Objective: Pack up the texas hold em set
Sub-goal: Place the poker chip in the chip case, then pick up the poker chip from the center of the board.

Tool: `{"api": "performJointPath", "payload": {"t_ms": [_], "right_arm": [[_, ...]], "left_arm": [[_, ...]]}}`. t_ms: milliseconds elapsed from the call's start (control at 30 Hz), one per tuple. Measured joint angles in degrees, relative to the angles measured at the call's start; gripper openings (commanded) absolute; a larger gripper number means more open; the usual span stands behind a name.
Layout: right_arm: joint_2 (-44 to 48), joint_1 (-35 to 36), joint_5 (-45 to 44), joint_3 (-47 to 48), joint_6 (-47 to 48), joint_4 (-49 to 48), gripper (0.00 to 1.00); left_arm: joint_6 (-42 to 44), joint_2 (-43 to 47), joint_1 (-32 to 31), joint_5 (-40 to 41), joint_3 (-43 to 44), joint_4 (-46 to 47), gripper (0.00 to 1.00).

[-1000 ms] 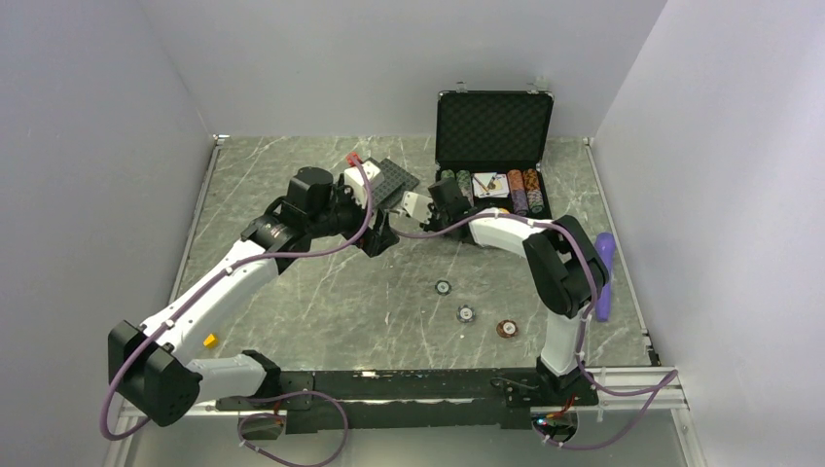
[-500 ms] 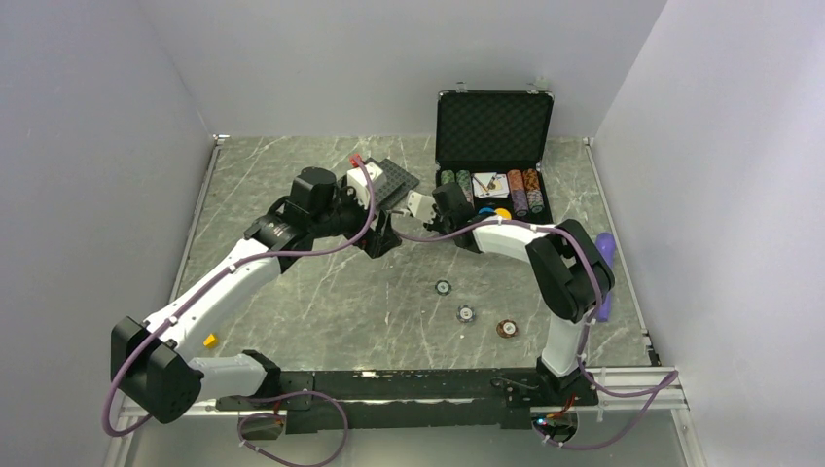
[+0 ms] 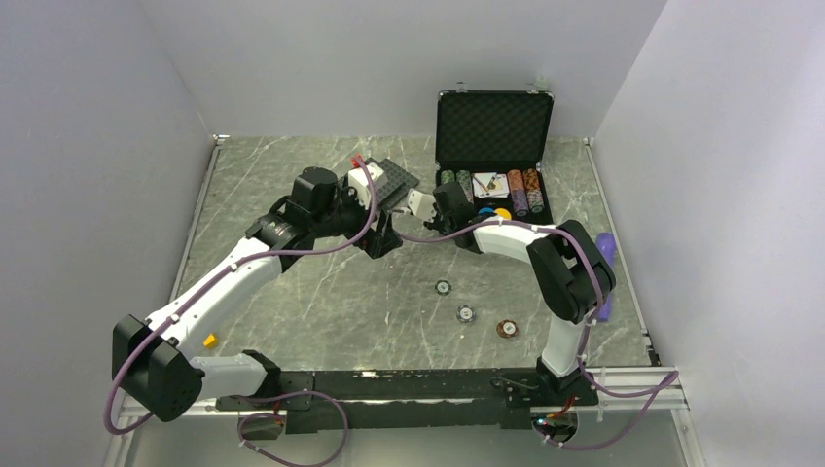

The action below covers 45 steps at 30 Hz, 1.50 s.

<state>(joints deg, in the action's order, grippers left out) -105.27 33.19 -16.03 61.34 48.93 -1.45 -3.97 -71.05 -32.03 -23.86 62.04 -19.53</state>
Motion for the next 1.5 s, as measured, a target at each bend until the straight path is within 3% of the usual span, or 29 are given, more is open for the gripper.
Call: {"api": "performJointPath", "payload": {"t_ms": [367,600,1033,1267,1500], "right_arm": [[-1.75,-0.39,0.31,2.25,-0.33,0.98,0.44],[-1.38,-0.70,3.37,1.97,-1.64,0.31,0.51],[11.89,-0.85,10.80,-6.56,-8.15,-5.62,0.60],[28.39,-3.08,11.21,-17.05,-22.49,-11.39,0.71],[45.27,-15.65,16.76,-20.09,-43.25,-10.69,0.72]], "left_arm": [[0.02,-0.11,0.59,0.24,0.00,0.00,0.99],[0.02,-0.11,0.57,0.33,0.00,0.26,0.99],[0.85,0.66,0.57,4.85,-1.57,1.64,0.99],[1.77,1.46,-2.10,13.14,-2.91,2.54,0.98],[0.00,-8.35,-15.56,21.16,-0.57,3.26,0.92]]}}
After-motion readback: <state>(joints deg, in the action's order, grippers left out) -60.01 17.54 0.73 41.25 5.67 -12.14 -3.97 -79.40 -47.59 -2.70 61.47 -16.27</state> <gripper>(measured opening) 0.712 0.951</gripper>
